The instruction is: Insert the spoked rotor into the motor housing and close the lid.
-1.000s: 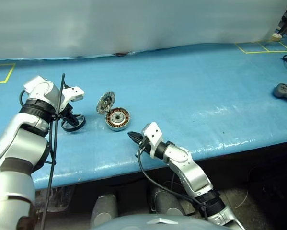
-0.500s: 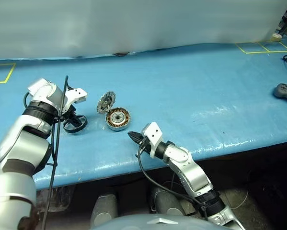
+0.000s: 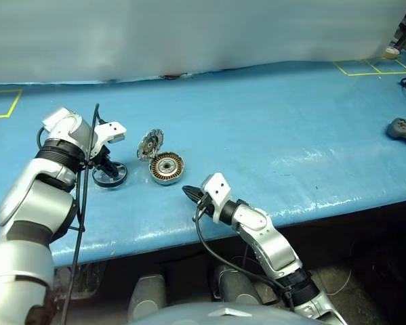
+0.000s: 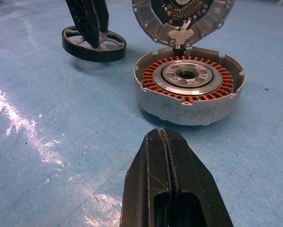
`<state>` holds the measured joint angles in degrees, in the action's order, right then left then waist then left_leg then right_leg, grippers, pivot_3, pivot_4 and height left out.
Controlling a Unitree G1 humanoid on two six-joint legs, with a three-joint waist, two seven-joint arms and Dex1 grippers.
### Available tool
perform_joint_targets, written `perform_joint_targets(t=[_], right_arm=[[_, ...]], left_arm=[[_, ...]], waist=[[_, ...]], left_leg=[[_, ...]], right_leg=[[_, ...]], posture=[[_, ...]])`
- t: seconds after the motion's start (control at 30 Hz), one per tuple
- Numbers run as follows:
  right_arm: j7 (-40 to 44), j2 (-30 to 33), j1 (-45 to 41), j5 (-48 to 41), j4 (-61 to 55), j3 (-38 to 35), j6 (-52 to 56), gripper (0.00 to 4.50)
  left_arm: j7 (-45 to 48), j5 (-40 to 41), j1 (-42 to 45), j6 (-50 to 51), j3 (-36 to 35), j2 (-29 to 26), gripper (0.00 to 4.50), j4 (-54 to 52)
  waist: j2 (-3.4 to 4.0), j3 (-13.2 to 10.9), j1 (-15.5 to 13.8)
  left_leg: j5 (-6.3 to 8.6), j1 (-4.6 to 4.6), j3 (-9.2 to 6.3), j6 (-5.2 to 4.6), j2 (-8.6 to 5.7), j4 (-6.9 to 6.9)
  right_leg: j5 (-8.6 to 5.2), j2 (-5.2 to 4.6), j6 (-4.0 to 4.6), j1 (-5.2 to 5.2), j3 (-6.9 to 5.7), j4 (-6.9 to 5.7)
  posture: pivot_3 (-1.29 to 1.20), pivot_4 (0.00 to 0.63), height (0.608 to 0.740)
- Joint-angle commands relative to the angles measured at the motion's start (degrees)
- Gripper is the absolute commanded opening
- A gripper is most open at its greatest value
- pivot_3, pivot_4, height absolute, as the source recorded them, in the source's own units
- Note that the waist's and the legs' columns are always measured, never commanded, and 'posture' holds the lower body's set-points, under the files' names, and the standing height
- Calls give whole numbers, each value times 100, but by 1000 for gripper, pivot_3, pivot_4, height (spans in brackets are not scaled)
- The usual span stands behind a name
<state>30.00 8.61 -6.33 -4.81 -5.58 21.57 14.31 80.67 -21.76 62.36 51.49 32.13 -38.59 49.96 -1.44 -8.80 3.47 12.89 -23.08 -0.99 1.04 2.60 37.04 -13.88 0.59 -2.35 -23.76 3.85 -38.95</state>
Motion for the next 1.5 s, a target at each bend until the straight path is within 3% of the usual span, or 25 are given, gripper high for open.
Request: perform_joint_targets(t=[0.03, 0.8, 0.93, 1.37, 1.5], right_arm=[[-26, -2, 29, -8, -176, -48, -65, 0], [-50, 2, -7, -21, -145, -116, -83, 0], [-52, 6, -8, -22, -149, -135, -80, 0], [-49, 4, -3, -11, -156, -156, -68, 0], [-45, 6, -2, -15, -160, -164, -63, 0]], left_arm=[[-40, 16, 194, -104, -51, 11, 2660, 66], [-197, -141, 174, -355, 17, 3, 2660, 161], [-230, -143, 167, -386, 16, 15, 1620, 170], [-272, -157, 118, -436, 18, -8, 1620, 145], [-272, -146, 97, -445, 8, -10, 1443, 137]], waist=[[0, 0, -1], [0, 0, 1], [1, 0, -6], [1, 0, -7], [1, 0, -8]], left_leg=[[0, 0, 0, 0, 0, 0], [0, 0, 0, 0, 0, 0], [0, 3, 0, 0, 0, 0], [0, 5, -1, 0, -1, 3], [0, 5, -1, 0, -2, 3]], right_leg=[[0, 0, 0, 0, 0, 0], [0, 0, 0, 0, 0, 0], [0, 0, 0, 3, 0, -1], [1, 0, -2, 6, 0, -3], [1, 0, -2, 6, 0, -3]], posture=[[0, 150, 740], [0, 150, 740], [0, 150, 740], [0, 150, 740], [0, 150, 740]])
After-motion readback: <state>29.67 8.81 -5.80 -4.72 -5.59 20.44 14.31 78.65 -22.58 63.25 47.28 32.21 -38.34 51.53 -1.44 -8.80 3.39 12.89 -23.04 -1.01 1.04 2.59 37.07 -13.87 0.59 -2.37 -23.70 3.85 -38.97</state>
